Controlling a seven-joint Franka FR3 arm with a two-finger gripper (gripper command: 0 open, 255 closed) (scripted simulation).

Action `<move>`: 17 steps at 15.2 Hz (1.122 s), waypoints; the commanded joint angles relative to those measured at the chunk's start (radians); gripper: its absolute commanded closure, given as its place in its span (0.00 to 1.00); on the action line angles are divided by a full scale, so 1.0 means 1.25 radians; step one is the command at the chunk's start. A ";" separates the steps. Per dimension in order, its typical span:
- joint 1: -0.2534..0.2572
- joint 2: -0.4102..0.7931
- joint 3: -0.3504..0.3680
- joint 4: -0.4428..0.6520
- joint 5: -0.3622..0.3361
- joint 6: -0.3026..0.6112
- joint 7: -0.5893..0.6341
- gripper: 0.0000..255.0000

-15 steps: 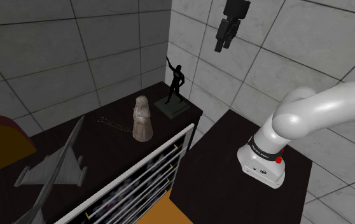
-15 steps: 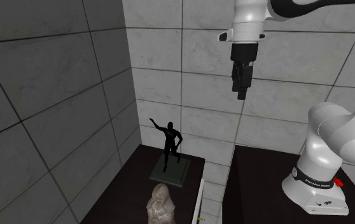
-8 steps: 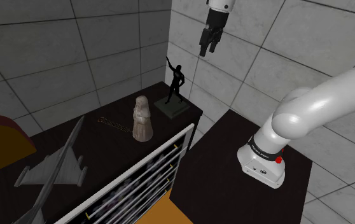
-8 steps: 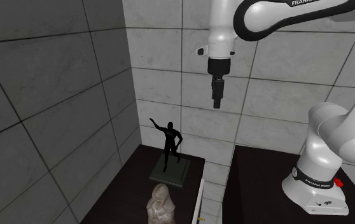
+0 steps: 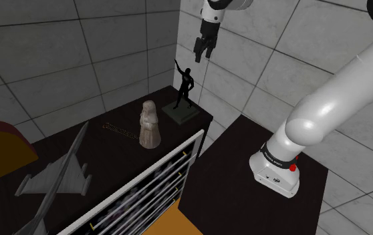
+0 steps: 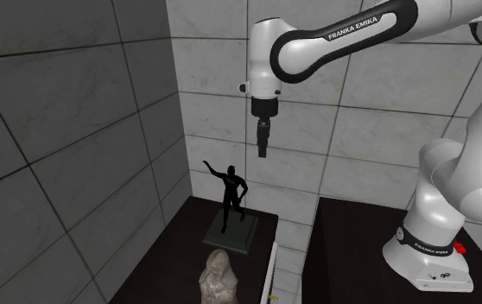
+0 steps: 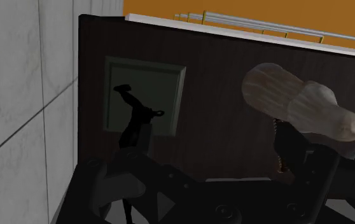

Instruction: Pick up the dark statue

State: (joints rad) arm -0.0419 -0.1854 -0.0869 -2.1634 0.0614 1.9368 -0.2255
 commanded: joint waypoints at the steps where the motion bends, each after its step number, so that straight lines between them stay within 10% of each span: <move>1: -0.004 0.065 -0.006 0.031 0.000 0.034 -0.009 0.00; 17: -0.040 0.547 -0.023 0.450 0.014 0.100 -0.039 0.00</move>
State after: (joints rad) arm -0.0905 0.4548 -0.1166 -1.6525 0.0772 2.0693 -0.2767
